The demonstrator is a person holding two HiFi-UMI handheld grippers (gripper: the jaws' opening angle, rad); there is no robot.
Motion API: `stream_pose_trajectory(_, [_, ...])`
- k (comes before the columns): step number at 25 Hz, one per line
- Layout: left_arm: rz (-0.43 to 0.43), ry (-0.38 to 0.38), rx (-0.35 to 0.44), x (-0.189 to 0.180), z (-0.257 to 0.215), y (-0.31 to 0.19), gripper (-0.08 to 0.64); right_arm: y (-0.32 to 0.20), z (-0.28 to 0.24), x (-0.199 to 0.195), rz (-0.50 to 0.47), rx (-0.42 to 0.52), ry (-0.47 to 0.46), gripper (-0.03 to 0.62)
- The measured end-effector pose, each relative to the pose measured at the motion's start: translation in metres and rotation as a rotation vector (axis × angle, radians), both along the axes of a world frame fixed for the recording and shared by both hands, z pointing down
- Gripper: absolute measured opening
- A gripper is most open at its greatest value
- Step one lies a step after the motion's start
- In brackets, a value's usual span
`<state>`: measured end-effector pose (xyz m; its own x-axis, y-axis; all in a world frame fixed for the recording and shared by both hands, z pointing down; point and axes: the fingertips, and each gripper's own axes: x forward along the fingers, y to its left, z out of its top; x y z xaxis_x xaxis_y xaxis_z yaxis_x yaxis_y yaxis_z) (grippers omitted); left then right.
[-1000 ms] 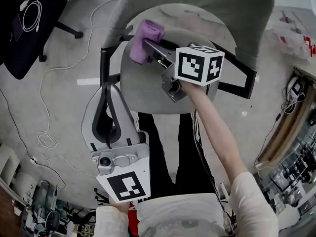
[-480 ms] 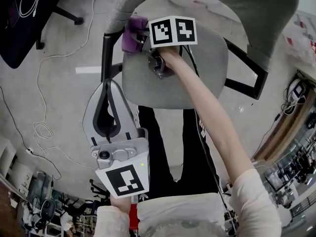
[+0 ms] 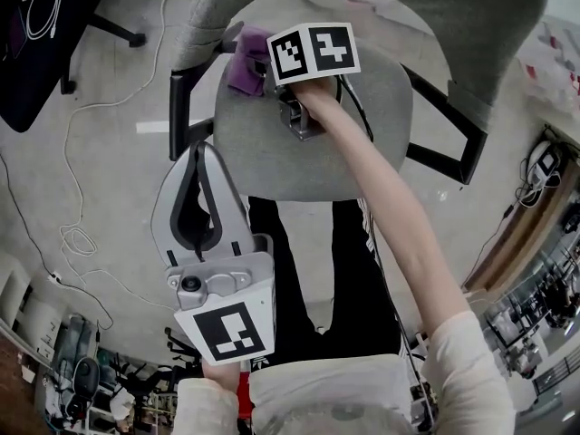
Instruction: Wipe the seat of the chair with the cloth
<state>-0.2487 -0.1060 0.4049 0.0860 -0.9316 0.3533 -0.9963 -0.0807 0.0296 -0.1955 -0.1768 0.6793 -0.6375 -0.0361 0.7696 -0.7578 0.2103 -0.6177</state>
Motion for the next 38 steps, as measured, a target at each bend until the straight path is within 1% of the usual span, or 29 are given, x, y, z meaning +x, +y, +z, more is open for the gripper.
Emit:
stream_pose_trajectory(5, [0.017,0.001,-0.002,0.011,-0.003,-0.004,0.012,-0.003,-0.003,0.041,-0.001,0.019,0.058,0.087])
stream_pose_trajectory(12, [0.040,-0.002,0.019,0.034,-0.013,-0.012,0.012,-0.002,-0.001,0.118,-0.022,0.039,0.176,0.087])
stream_pose_trajectory(19, [0.060,-0.003,0.025,0.053,-0.021,-0.014,0.012,-0.001,-0.003,0.197,-0.037,0.040,0.330,0.087])
stream_pose_trajectory(23, [0.066,-0.003,0.027,0.062,-0.024,-0.013,0.011,0.001,-0.005,0.235,-0.032,0.027,0.419,0.087])
stream_pose_trajectory(27, [0.069,-0.004,0.029,0.067,-0.028,-0.013,0.012,0.004,-0.007,0.262,-0.047,0.020,0.514,0.087])
stream_pose_trajectory(32, [0.075,-0.013,0.038,0.071,-0.035,-0.014,0.012,0.004,-0.013,0.289,-0.084,0.034,0.631,0.087])
stream_pose_trajectory(36, [0.079,-0.031,0.031,0.068,-0.031,-0.014,0.012,0.004,-0.012,0.295,-0.131,0.059,0.694,0.087])
stream_pose_trajectory(38, [0.073,-0.035,0.028,0.065,-0.029,-0.013,0.012,0.004,-0.010,0.297,-0.117,0.045,0.697,0.087])
